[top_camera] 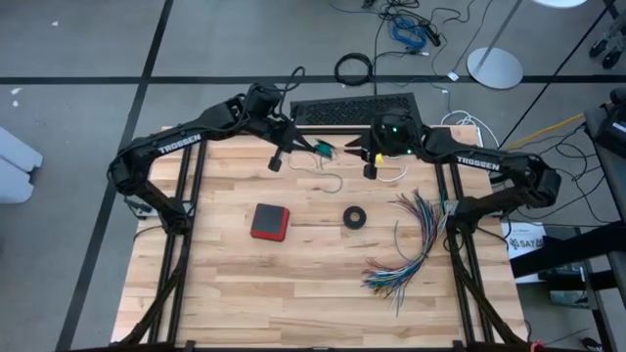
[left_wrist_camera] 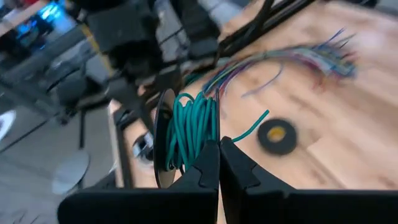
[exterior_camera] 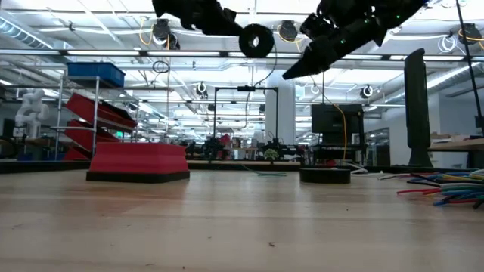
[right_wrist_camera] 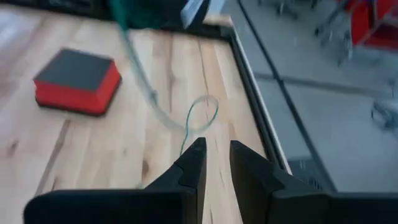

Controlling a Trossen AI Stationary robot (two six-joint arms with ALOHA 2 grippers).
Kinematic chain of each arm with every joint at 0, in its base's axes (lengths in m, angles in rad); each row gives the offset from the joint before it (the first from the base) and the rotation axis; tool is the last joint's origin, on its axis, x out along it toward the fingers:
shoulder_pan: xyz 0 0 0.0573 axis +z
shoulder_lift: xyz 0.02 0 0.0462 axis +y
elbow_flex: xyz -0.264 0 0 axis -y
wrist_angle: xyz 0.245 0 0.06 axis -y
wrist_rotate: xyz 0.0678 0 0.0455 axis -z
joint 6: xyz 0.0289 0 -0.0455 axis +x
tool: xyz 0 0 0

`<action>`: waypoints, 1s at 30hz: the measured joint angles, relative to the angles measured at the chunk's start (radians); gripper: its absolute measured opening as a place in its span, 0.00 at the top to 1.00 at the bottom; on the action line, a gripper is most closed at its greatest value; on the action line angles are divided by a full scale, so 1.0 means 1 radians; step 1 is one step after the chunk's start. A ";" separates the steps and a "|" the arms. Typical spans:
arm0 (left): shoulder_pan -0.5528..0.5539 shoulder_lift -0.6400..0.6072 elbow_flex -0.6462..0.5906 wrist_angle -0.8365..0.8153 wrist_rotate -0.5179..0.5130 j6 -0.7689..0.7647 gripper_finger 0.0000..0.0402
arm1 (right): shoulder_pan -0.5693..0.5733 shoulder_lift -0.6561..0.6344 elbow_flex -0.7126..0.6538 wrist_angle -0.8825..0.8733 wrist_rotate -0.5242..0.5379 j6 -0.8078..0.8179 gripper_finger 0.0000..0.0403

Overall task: Coiling cords
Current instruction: Coil the green wire cable on the spool

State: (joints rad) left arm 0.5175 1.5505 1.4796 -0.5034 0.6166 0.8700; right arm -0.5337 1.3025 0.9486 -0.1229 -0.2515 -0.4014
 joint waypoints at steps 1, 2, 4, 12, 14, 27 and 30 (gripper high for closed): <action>0.000 -0.001 0.000 0.002 0.030 -0.003 1.00 | -0.001 0.000 -0.016 0.042 -0.014 -0.003 0.85; 0.000 -0.001 0.000 0.002 0.056 -0.017 1.00 | -0.001 0.000 -0.027 0.084 -0.017 -0.004 0.85; 0.000 -0.001 0.000 0.021 0.092 -0.034 1.00 | 0.000 0.000 -0.040 0.156 -0.048 -0.013 0.85; -0.003 -0.002 0.000 0.064 0.129 -0.081 1.00 | 0.053 0.002 -0.042 0.226 -0.087 -0.092 0.85; -0.003 -0.002 0.000 0.075 0.139 -0.102 1.00 | 0.063 0.004 -0.042 0.226 -0.059 -0.094 0.85; -0.005 -0.001 0.000 0.061 0.170 -0.132 1.00 | 0.138 0.004 -0.042 0.338 -0.042 -0.097 0.81; -0.005 -0.001 0.000 0.045 0.166 -0.132 1.00 | 0.151 0.004 -0.042 0.355 -0.038 -0.083 0.78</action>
State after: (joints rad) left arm 0.5127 1.5497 1.4799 -0.4579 0.7826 0.7383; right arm -0.3828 1.3067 0.9062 0.2316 -0.2897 -0.4848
